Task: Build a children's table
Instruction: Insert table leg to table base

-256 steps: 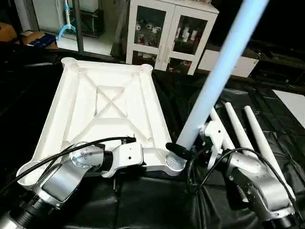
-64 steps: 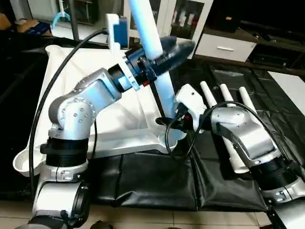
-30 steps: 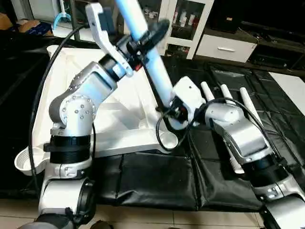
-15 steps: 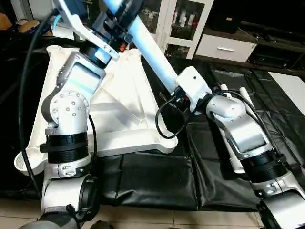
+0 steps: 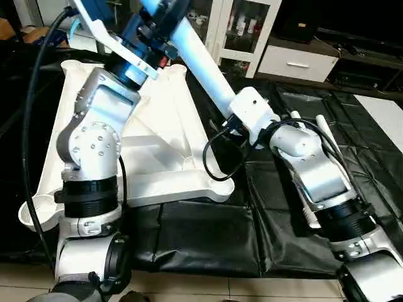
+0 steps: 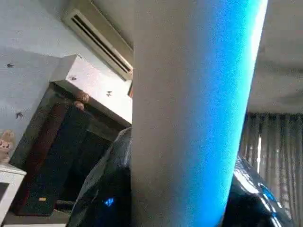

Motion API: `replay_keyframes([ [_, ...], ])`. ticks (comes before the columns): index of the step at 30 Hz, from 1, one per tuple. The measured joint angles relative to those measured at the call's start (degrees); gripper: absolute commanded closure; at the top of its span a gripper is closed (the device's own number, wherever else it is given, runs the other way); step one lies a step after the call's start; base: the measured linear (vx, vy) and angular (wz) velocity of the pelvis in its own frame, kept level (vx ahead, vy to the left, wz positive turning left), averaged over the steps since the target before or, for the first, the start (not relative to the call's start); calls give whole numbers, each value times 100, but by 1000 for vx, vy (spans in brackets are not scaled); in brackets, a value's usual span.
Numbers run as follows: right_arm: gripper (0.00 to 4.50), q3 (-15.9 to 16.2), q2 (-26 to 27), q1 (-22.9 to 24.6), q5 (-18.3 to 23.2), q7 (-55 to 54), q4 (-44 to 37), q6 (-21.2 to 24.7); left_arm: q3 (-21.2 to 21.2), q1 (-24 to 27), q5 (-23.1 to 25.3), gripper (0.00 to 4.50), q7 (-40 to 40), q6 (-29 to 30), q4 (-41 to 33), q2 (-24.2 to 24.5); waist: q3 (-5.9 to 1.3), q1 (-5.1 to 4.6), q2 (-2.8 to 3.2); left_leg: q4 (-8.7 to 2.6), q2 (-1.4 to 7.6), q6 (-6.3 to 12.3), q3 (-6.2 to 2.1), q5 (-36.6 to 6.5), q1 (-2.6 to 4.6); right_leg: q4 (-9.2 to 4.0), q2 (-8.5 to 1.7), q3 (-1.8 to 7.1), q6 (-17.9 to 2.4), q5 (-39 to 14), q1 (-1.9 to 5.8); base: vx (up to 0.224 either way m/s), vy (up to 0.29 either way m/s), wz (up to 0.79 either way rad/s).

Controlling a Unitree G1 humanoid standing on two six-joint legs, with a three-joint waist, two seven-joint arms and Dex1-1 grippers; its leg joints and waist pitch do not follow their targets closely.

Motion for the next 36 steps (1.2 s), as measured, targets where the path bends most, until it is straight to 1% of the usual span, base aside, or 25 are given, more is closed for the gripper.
replay_keyframes([
  [4, 65, 6, 62, -11, -1, -1, -69, 0, -152, 42, 140, 289, -143, -133, 0, 4, 0, 2, 0, 0, 0, 0, 0, 0, 0, 0, 0, 1, 0, 0, 0, 0, 0, 0],
  [11, 65, 8, 151, -31, -37, 2, -69, 22, -222, 44, 259, 289, -229, -315, 4, 26, 0, 0, 0, 0, 0, 0, 0, 0, 1, 1, 0, 1, 0, 2, 0, 0, 0, 0],
  [13, 65, 8, 149, -31, -50, 2, -69, 92, -220, 44, 315, 289, -278, -385, 10, 69, 0, -1, 1, 0, 0, 0, 0, 0, 1, 1, 0, 1, 0, 2, 0, 0, 0, 0],
  [24, 65, 9, 152, -30, -58, 12, -69, 207, -237, 50, 322, 289, -427, -394, 17, 103, 1, 1, 1, 0, 0, -1, 0, 1, 1, 1, 0, 1, 0, 3, 0, 0, 0, 0],
  [25, 82, 9, 159, -30, -57, 27, -69, 207, -256, 56, 323, 289, -433, -397, 17, 106, 1, 2, 1, 0, 0, -1, 0, 1, 1, 1, 0, 1, 0, 3, 0, 0, 0, 0],
  [26, 82, 9, 165, -30, -56, 49, -69, 207, -263, 61, 324, 289, -435, -397, 17, 105, 1, 2, 1, 0, 0, -1, 0, 0, 1, 1, 0, 1, 0, 3, 0, 0, 0, 0],
  [29, 102, 8, 179, -30, -56, 59, -69, 207, -275, 87, 334, 289, -447, -435, 23, 105, 1, 1, 1, 0, 0, -1, 0, 1, 1, 2, 0, 0, 0, 3, 0, 0, 0, 0],
  [31, 126, 9, 190, -30, -56, 59, -70, 207, -277, 91, 363, 289, -456, -470, 25, 106, 1, 1, 1, 0, 0, -1, 0, 1, 1, 2, 0, 1, 0, 4, 0, 0, 0, 0],
  [32, 126, 9, 193, -30, -56, 59, -70, 207, -277, 91, 372, 289, -459, -480, 26, 106, 0, 1, 2, 0, 0, -1, 0, 1, 1, 2, 0, 1, 0, 4, 0, 0, 0, 0],
  [33, 137, 8, 193, -30, -56, 58, -70, 208, -277, 91, 375, 289, -464, -486, 27, 107, 0, 2, 2, 1, 0, -1, 0, 1, 1, 2, 0, 1, 0, 4, 0, 0, 0, 0],
  [36, 149, 8, 193, -29, -57, 58, -103, 219, -276, 91, 381, 289, -517, -491, 70, 131, 0, 2, 2, 1, 0, -1, 0, 1, 1, 2, 0, 1, 0, 5, 0, 0, 0, 0],
])
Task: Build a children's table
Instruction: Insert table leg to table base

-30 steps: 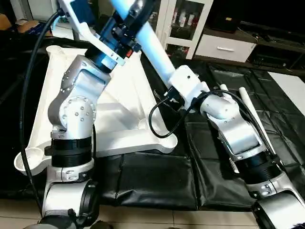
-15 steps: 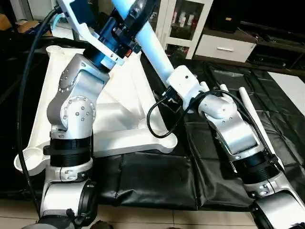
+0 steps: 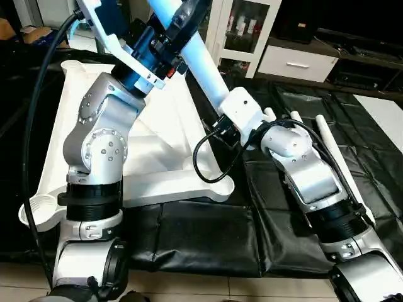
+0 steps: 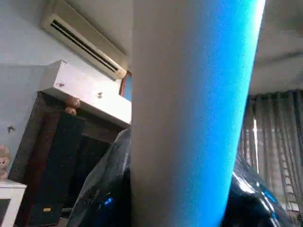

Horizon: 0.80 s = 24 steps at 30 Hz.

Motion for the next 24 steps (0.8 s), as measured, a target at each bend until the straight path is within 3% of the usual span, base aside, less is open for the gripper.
replay_keyframes([
  [24, 150, 0, -63, 139, -192, 3, -379, 166, 15, 0, 4, 289, -155, -19, 180, 83, 1, 8, 30, 0, 0, -1, 0, 1, 2, 0, 0, 0, 0, 5, 1, 0, 0, 0],
])
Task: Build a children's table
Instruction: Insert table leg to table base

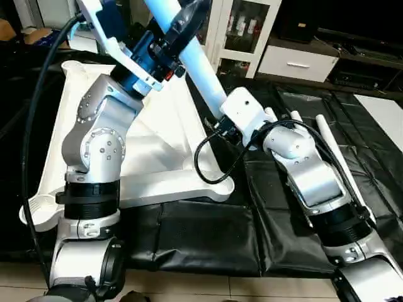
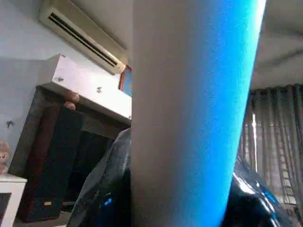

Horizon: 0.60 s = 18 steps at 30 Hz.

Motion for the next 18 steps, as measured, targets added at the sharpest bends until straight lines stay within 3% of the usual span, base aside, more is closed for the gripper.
replay_keyframes([
  [6, 150, 0, -53, 152, -3, 32, -84, 20, -1, 0, -7, 289, -32, 1, 0, 2, 0, 1, 2, 1, 0, 0, 0, 0, 0, 0, 0, 1, 0, 0, 0, 0, 0, 0],
  [18, 257, -14, -55, 157, 3, 54, -84, 78, -10, 0, -70, 289, -147, 39, -2, 27, 0, 1, 5, 0, 0, 0, 0, 0, 1, 0, 0, 1, -1, 1, 0, 0, 0, 0],
])
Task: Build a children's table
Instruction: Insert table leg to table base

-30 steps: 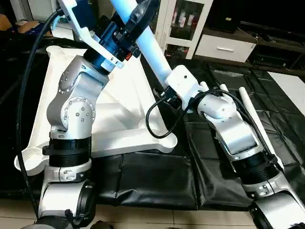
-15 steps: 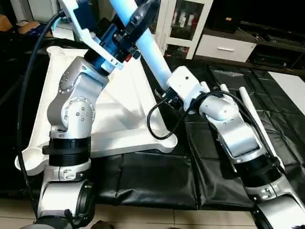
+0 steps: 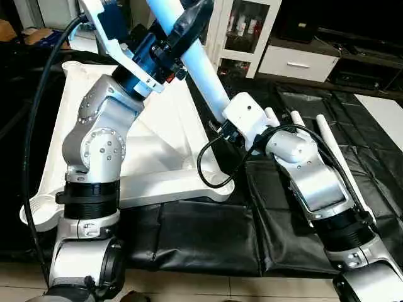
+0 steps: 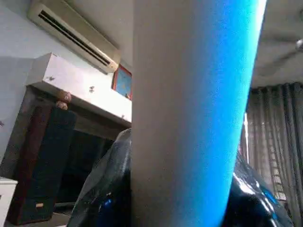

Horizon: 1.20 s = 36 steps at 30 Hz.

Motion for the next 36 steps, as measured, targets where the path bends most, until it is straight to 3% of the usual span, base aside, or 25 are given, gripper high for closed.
replay_keyframes([
  [8, 262, -5, 12, 25, 12, 0, -2, 5, -12, 2, 4, 289, 0, 15, 0, 15, 0, 3, 1, 0, 0, 0, 0, 0, 0, 0, 0, 0, 0, 0, 0, 0, 0, 0],
  [9, 262, -9, 13, 29, 14, 1, -2, 7, -17, 2, 47, 233, 72, 15, -12, 15, 0, 2, 1, 0, 0, 0, 0, 0, 0, 0, 0, 0, 0, 0, 0, 0, 0, 0],
  [10, 262, -12, 14, 34, 21, 2, -2, 21, -39, 1, 57, 219, 126, 39, -32, 14, 0, 3, 1, 0, 0, 0, 0, 0, 0, 0, 0, 0, 0, 0, 1, 0, 0, 0],
  [14, 262, -13, 17, 70, 18, 6, -1, 45, -32, 1, 5, 213, 133, 153, -65, 44, 0, 0, 7, 0, 0, 0, 0, 0, 1, 0, 0, 0, 0, 0, 0, 0, 0, 0],
  [15, 262, -17, 21, 69, 22, 4, -1, 45, -35, 1, 0, 185, 132, 178, -65, 55, 0, 1, 8, 0, 0, 0, 0, 0, 1, 0, 0, 0, 0, 0, 1, 0, 0, 0],
  [18, 262, -148, 124, 66, 132, -20, 21, 62, -57, 6, -4, 173, 128, 291, -70, 86, -1, 0, 10, 0, 0, 0, 0, 0, 1, 1, 0, 0, 0, 0, 0, 0, 0, 0],
  [24, 262, -814, 536, -172, 743, -194, 329, 371, -187, 172, 117, 135, 217, 323, -77, 84, -3, 2, 26, 1, 0, 0, 0, 0, 2, 1, 0, 0, -1, 2, 1, 0, 0, 0],
  [30, 262, -2103, 710, -854, 1764, -364, 1631, 409, -339, 395, 341, 135, 235, 287, -88, 149, -3, 8, 37, 4, -1, 0, 2, 0, 2, 1, -1, 2, -2, 8, 2, 0, 0, 0],
  [31, 262, -2403, 664, -907, 2126, -126, 1777, 542, -353, 474, 349, 135, 229, 338, -90, 229, -2, 5, 39, 4, -1, 0, 2, 0, 2, 1, 0, 2, -2, 8, 1, 0, 0, 0],
  [33, 263, -2651, 527, -911, 2491, 275, 1886, 769, -443, 599, 470, 135, 191, 396, -88, 450, 2, 6, 60, 4, 0, 1, -2, 0, 2, 0, 2, 1, -2, 7, 2, 0, 0, 0],
  [36, 263, -2879, 166, -878, 3168, 1330, 1977, 1412, -1116, 977, 1359, 135, -199, 339, -32, 1409, -2, -5, 120, 2, 0, 9, -1, 2, 3, -5, 3, 2, -1, 5, 2, 0, 0, 0],
])
